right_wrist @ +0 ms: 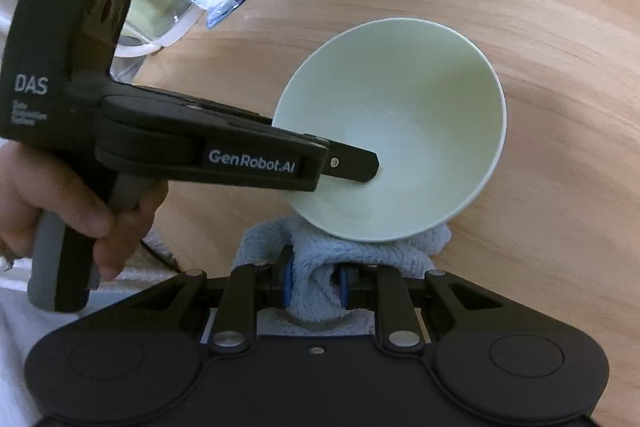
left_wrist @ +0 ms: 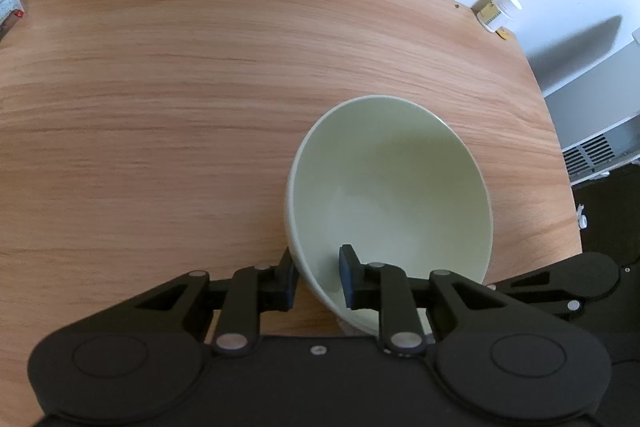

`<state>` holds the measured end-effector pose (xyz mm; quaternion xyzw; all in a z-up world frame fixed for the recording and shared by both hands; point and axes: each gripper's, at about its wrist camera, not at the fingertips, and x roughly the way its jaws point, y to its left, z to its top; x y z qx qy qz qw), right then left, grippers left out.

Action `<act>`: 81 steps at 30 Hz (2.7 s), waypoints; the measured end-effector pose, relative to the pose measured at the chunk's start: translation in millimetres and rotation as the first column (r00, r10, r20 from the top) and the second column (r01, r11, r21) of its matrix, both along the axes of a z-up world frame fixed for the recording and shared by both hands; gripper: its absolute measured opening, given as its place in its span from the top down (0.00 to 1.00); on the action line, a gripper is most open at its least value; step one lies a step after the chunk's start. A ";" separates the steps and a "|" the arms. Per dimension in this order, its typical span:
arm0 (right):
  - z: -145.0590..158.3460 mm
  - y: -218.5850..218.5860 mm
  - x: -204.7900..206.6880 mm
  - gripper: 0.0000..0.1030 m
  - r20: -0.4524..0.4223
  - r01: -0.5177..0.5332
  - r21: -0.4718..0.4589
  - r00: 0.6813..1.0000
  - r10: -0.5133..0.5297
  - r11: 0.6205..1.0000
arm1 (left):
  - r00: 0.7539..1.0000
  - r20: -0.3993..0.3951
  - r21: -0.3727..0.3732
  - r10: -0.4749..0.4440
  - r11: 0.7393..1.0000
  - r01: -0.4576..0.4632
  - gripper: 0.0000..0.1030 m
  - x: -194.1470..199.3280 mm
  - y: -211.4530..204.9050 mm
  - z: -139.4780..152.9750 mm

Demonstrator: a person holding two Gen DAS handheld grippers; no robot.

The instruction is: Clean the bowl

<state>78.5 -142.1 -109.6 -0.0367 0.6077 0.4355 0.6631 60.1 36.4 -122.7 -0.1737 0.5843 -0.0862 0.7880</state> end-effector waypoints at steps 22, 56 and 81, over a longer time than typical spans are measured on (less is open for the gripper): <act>21.2 -4.9 37.3 0.78 0.337 -0.367 -0.261 0.832 0.441 0.893 | 1.000 -0.014 0.014 -0.027 1.000 0.027 0.77 -0.2 -5.6 2.3; 8.8 -115.5 15.9 0.18 0.266 0.318 -0.089 0.921 -0.285 0.944 | 0.990 0.082 0.195 0.111 0.973 -0.125 0.01 -28.9 -51.8 44.0; 134.3 -112.2 -74.2 0.00 0.416 0.482 -0.119 0.818 -0.397 0.868 | 0.987 0.144 0.219 0.076 0.970 -0.107 0.01 -96.7 -41.5 143.5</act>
